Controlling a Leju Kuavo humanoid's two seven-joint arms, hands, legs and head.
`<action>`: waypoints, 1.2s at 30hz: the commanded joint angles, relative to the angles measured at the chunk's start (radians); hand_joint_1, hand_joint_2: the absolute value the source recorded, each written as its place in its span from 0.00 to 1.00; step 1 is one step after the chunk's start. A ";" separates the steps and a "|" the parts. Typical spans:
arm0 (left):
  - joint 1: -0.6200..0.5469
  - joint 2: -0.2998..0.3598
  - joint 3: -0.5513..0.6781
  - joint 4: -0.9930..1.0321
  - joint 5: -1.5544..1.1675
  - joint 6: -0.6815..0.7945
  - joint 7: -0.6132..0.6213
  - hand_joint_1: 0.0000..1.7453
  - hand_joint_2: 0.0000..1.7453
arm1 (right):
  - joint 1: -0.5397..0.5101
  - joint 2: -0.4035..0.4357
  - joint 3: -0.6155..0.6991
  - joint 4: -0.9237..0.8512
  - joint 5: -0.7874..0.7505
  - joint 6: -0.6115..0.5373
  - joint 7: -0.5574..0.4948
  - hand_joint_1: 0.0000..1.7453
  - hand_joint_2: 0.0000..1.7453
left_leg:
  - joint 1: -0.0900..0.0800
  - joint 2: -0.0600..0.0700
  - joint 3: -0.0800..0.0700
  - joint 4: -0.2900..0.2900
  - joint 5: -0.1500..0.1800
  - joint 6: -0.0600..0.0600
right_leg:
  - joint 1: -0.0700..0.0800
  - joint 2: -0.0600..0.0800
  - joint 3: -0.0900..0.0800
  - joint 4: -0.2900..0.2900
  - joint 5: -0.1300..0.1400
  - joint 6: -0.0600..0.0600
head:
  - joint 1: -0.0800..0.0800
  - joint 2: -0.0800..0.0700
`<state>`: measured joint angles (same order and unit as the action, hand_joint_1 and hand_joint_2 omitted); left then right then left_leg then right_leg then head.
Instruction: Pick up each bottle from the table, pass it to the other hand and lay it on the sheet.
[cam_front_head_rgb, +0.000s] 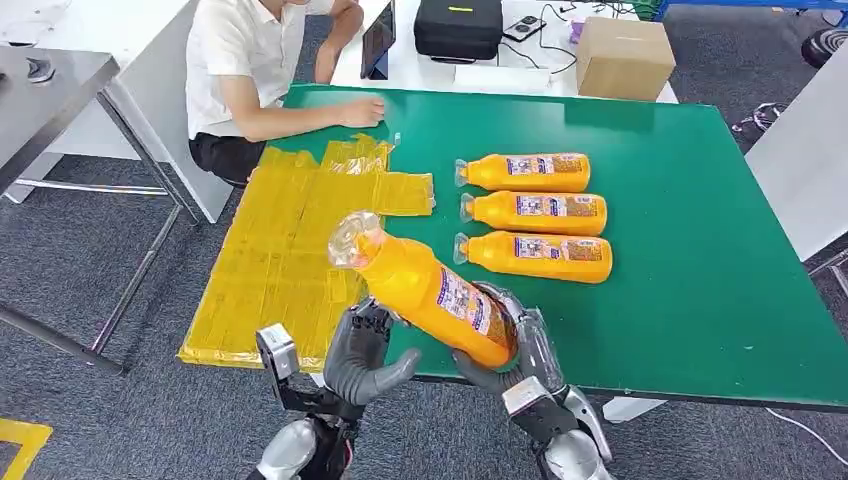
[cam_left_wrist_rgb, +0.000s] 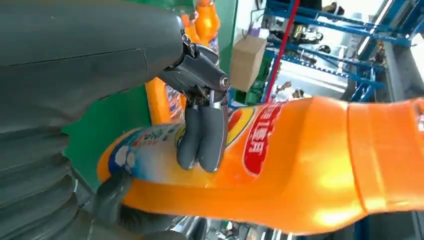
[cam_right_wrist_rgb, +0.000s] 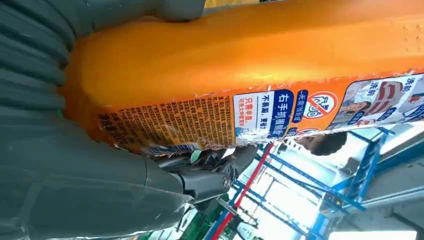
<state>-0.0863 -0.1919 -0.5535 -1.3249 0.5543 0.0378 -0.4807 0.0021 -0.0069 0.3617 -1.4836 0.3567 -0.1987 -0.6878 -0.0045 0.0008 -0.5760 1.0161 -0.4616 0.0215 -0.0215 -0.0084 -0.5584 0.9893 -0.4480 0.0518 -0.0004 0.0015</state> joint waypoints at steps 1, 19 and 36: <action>-0.083 -0.017 0.056 0.073 0.003 0.062 -0.004 0.00 1.00 | -0.046 -0.003 0.068 0.019 0.000 0.007 -0.006 1.00 1.00 | 0.001 0.002 0.001 0.000 0.000 -0.002 | 0.001 0.002 0.001 0.000 0.001 -0.002 | 0.000 0.000; -0.072 -0.016 0.104 0.070 0.079 -0.021 -0.021 0.00 1.00 | -0.074 -0.010 0.100 0.033 -0.007 0.010 0.003 0.98 1.00 | 0.001 0.001 0.001 0.000 0.000 -0.001 | 0.001 0.001 0.001 -0.001 0.001 -0.002 | 0.000 0.000; -0.042 0.019 0.057 0.030 0.202 -0.404 0.041 0.00 1.00 | -0.084 0.017 0.049 0.103 -0.038 0.086 -0.010 0.92 1.00 | 0.001 0.002 0.002 -0.001 0.000 -0.002 | 0.002 0.003 0.002 -0.002 0.001 -0.002 | 0.000 0.000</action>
<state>-0.1331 -0.2167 -0.4700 -1.2951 0.7560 -0.2240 -0.4563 -0.0462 -0.0046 0.4337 -1.4771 0.3426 -0.1553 -0.6905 -0.0045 0.0008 -0.5763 1.0160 -0.4616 0.0215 -0.0215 -0.0084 -0.5585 0.9893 -0.4480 0.0519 -0.0004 0.0015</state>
